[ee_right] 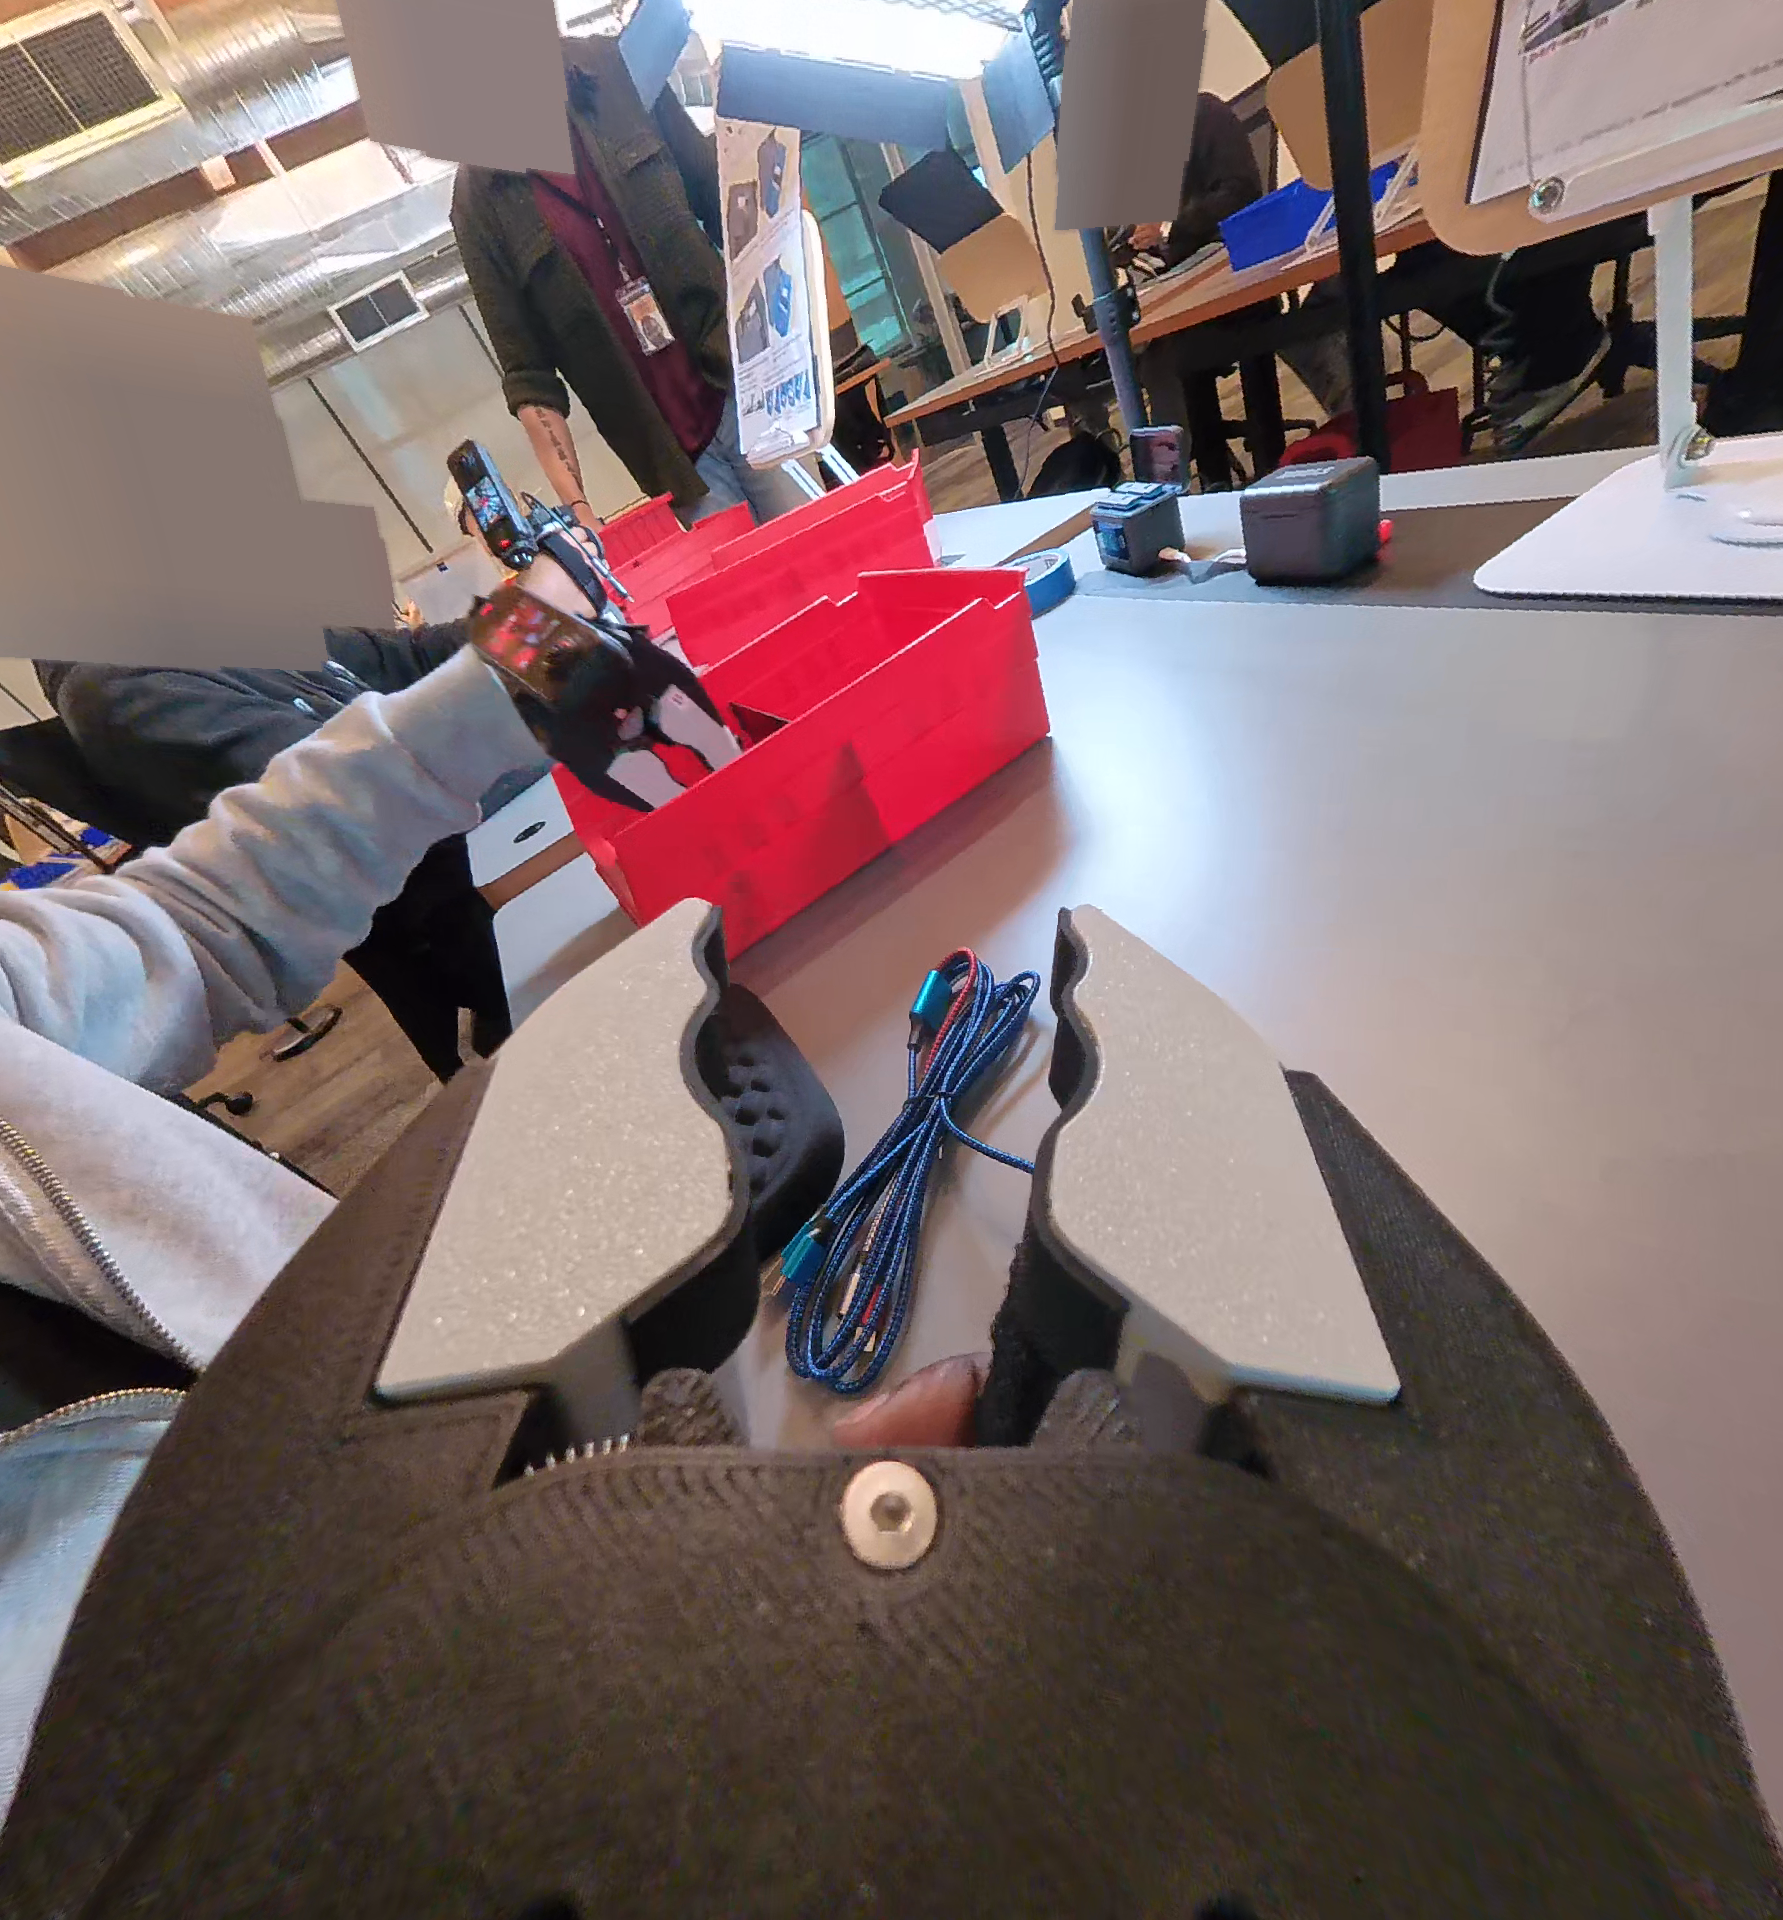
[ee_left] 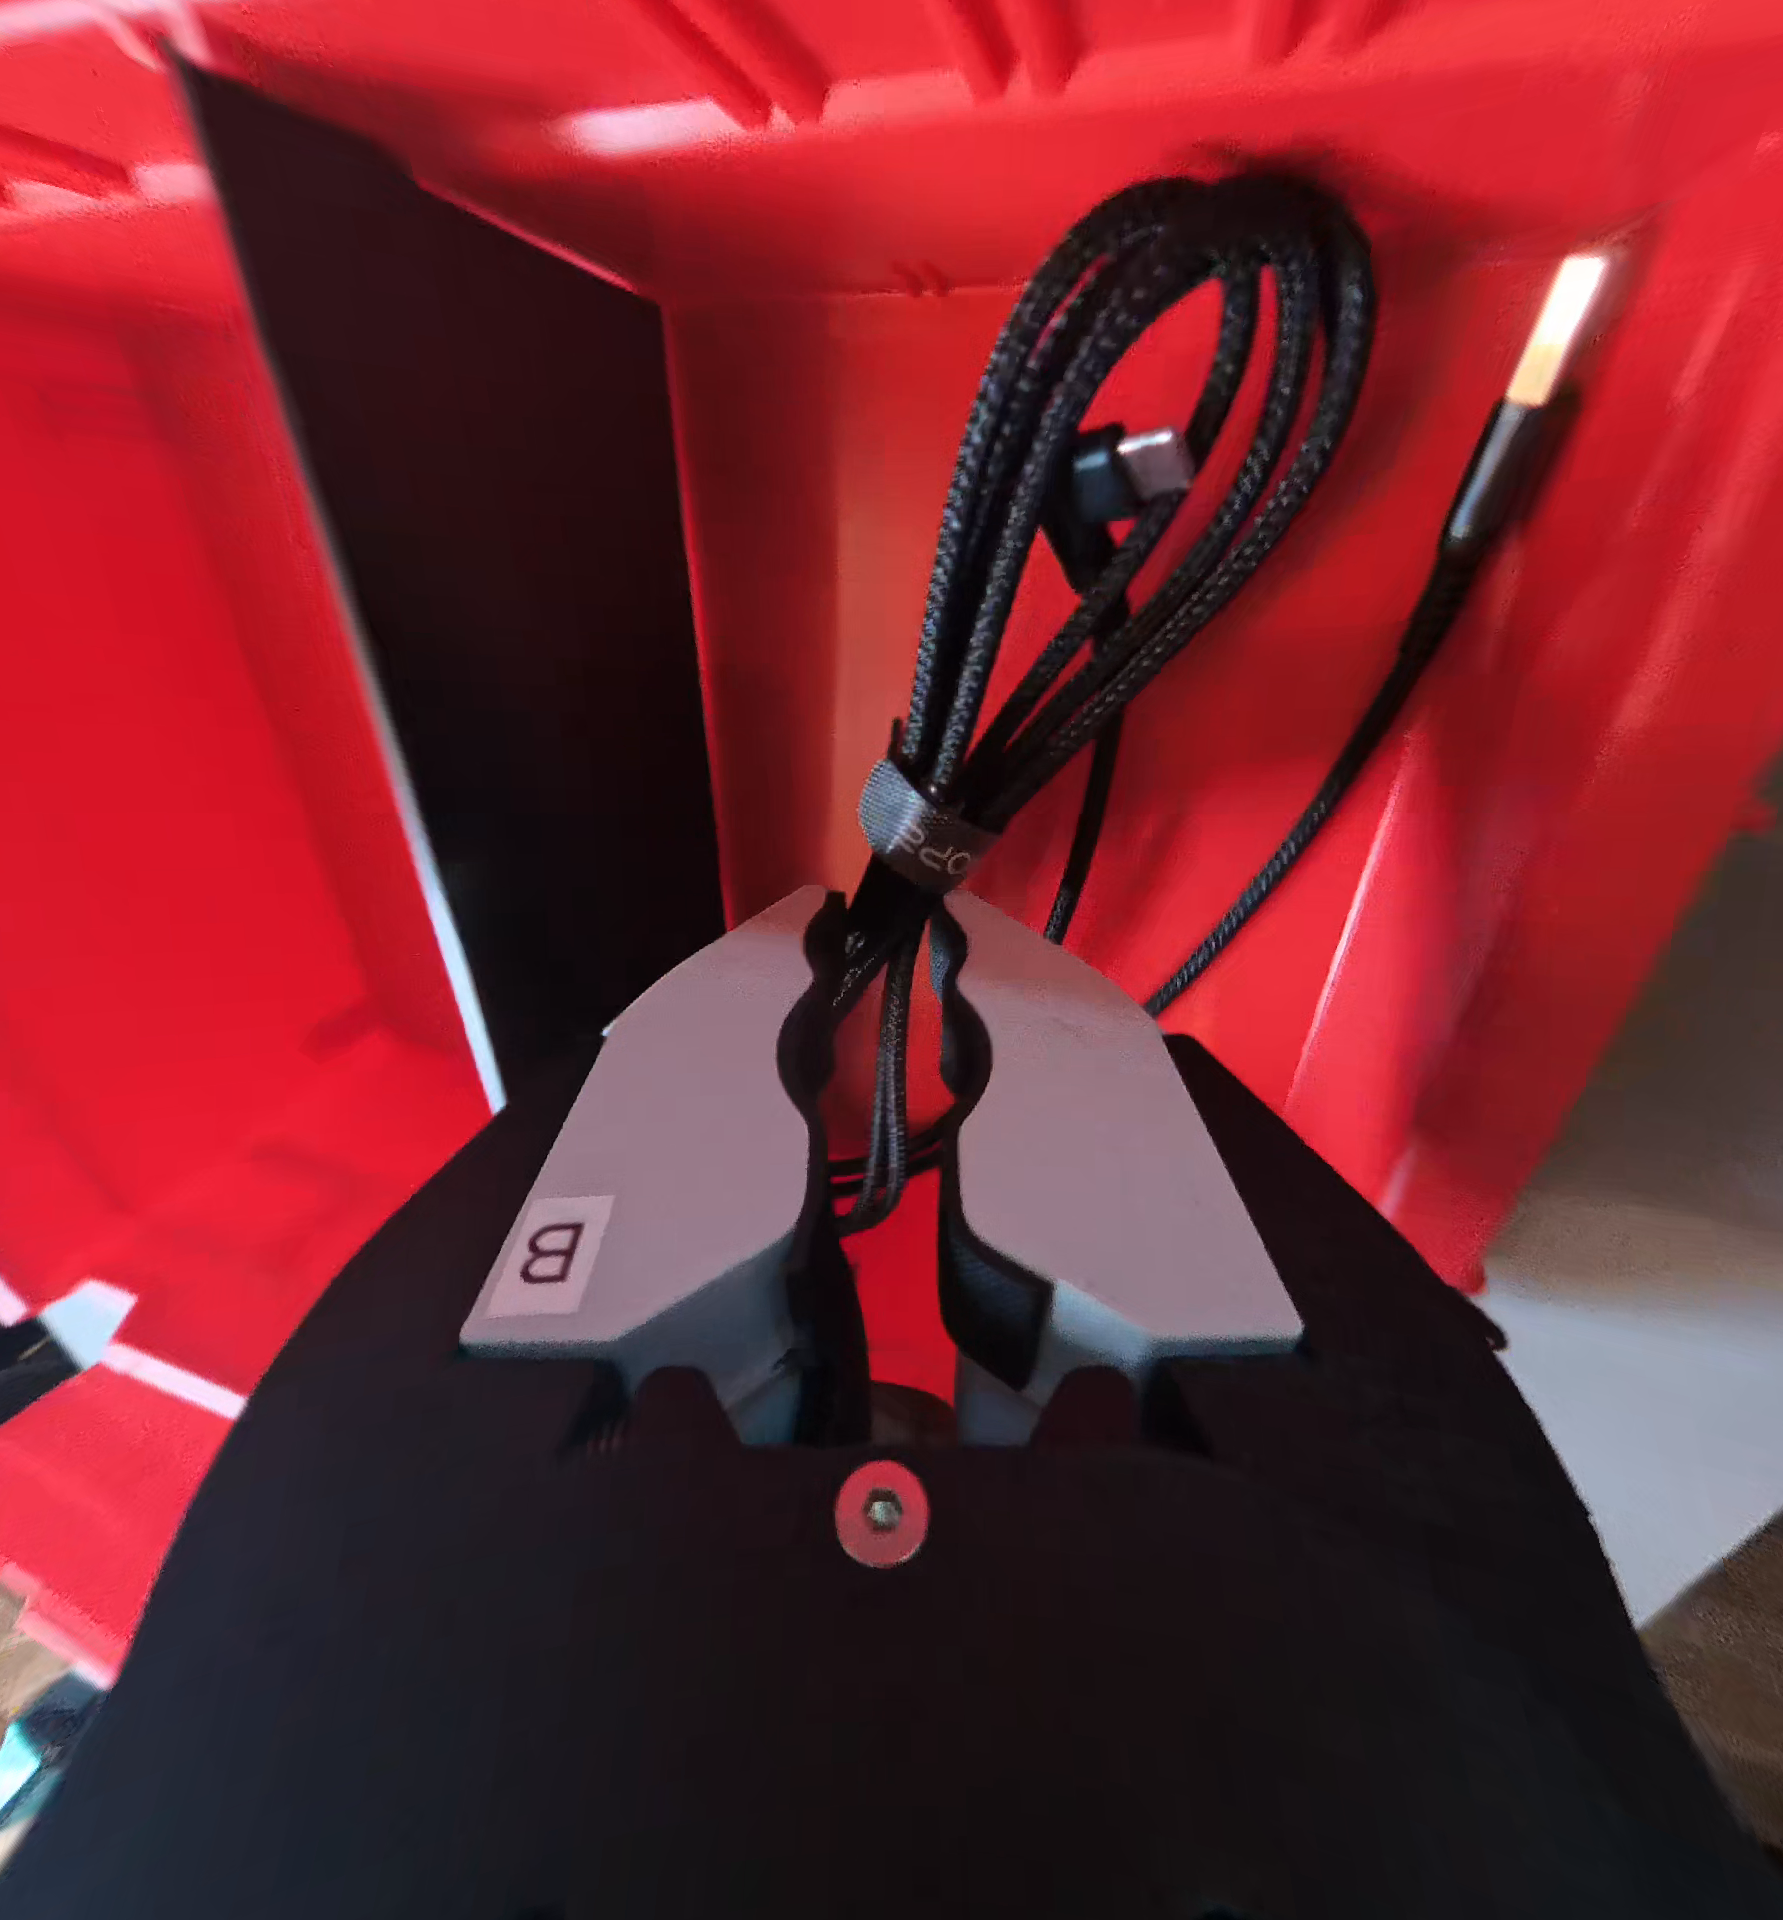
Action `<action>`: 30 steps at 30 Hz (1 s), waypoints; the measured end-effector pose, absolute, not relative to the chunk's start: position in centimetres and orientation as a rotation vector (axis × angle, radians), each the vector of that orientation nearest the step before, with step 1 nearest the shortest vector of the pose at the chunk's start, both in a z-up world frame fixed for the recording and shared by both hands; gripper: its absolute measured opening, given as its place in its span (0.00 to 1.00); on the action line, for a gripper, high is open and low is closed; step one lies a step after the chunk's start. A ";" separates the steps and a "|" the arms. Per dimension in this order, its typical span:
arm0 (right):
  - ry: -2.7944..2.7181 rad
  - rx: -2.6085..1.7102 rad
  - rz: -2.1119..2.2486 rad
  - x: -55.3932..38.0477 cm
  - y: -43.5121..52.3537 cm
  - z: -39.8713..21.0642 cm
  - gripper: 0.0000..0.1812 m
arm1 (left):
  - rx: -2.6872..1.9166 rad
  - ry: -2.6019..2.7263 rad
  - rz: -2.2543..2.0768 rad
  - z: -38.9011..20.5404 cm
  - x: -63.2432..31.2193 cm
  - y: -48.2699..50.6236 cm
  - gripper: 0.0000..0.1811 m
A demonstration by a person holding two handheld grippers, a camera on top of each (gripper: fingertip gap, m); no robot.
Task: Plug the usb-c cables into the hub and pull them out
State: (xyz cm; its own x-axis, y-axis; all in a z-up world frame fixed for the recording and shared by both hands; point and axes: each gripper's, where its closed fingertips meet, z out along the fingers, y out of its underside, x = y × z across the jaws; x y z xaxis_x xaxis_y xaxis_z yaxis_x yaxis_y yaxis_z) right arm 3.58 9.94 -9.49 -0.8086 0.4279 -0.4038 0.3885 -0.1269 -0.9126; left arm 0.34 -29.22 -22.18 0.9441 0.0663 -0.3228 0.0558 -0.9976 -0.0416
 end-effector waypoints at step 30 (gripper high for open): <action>-2.184 -0.750 2.249 7.2 4.4 -9.9 0.32 | -1.155 -0.297 1.520 14.4 6.1 -20.6 0.07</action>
State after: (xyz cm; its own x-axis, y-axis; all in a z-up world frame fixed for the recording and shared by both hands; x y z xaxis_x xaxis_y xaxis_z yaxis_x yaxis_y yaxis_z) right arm 7.22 4.44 -9.94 -0.8887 0.2576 -0.3793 0.3716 -0.0802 -0.9249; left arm 6.14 -20.64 14.42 0.1300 0.8606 -0.4924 -0.6116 -0.3214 -0.7230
